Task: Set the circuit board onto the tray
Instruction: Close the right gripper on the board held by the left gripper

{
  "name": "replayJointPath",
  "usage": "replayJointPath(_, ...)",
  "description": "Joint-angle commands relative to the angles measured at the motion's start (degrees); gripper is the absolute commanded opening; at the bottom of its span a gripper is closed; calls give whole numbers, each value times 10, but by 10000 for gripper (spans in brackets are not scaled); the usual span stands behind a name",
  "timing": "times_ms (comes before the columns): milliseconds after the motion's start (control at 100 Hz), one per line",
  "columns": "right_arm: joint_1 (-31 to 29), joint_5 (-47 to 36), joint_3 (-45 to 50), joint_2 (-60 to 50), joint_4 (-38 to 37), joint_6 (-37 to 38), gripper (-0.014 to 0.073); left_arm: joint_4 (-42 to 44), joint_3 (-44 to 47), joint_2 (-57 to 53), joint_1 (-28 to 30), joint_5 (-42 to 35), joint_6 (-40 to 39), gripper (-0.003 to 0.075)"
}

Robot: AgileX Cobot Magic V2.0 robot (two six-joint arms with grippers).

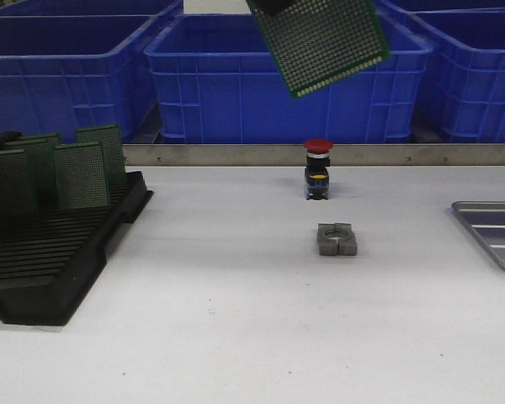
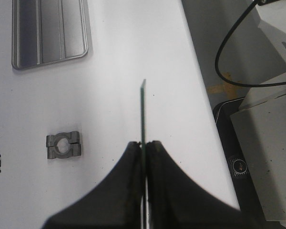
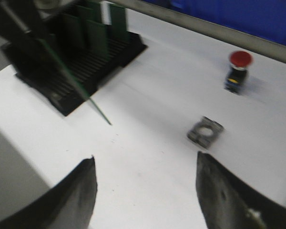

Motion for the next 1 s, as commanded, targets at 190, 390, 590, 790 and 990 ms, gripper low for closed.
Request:
replayJointPath(190, -1, 78, -20, 106, 208, -280, 477, -34, -13, -27, -4, 19, -7, -18)
replayJointPath(390, 19, 79, -28, 154, 227, -310, 477, -34, -13, -27, -4, 19, -7, -18)
replayJointPath(590, 79, 44, -67, 195, 227, -311, 475, -34, -13, -27, -4, 19, -7, -18)
replayJointPath(790, 123, 21, -89, 239, 227, -328, 405, -34, -13, -27, -4, 19, -7, -18)
replayJointPath(990, 128, 20, -89, 257, 227, -334, 176, -34, -13, -27, -4, 19, -7, -18)
